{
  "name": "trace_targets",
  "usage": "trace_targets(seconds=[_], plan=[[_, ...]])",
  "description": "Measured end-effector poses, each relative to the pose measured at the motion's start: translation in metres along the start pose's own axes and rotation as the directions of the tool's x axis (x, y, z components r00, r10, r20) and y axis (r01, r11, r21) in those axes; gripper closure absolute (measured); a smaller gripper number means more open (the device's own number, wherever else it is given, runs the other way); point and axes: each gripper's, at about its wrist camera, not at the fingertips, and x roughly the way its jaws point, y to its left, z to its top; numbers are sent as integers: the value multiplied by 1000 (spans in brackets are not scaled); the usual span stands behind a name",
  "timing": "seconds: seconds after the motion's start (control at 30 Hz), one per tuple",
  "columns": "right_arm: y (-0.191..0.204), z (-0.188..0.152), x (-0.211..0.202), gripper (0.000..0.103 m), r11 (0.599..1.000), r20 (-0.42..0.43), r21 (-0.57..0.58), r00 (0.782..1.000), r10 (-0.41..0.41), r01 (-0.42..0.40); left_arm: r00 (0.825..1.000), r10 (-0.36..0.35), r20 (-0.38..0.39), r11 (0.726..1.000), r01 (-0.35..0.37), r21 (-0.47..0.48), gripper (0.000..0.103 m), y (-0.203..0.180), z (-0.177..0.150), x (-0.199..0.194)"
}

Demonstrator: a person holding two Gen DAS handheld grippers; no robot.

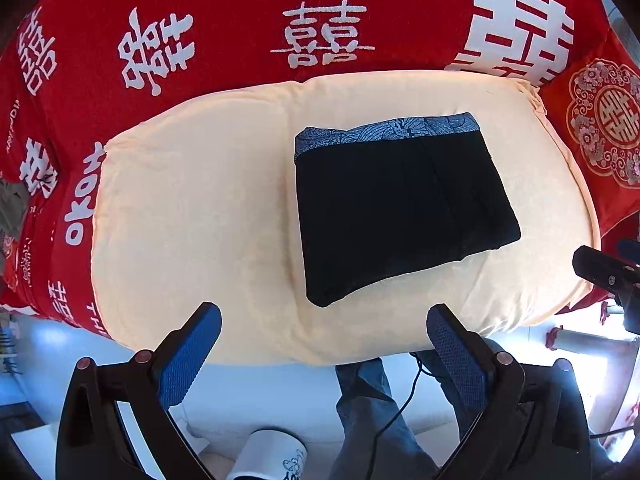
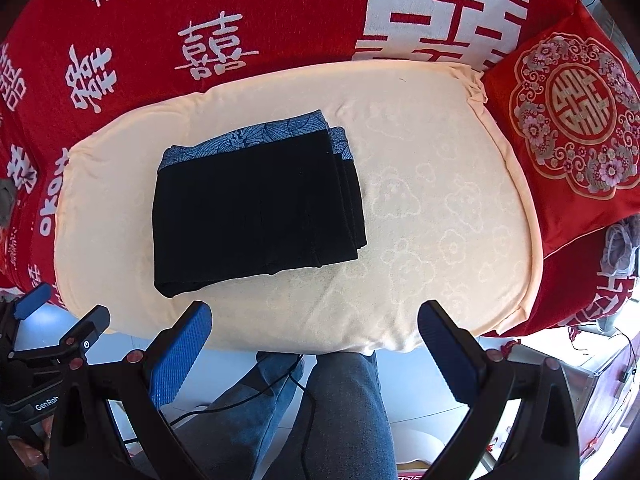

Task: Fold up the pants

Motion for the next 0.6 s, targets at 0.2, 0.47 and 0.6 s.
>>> trace_targets(seconds=[0.2, 0.47, 0.6], plan=[[5, 1, -6, 0, 1000, 19, -12, 1000, -15, 15, 1000, -10, 10, 1000, 10, 6, 0, 1, 0, -3], [17, -2, -5, 0, 999, 19, -43, 1000, -13, 14, 1000, -12, 25, 1000, 12, -5, 0, 6, -1, -9], [20, -2, -5, 0, 999, 21, -46, 1000, -11, 12, 1000, -6, 29, 1000, 6, 0, 0, 8, -1, -10]])
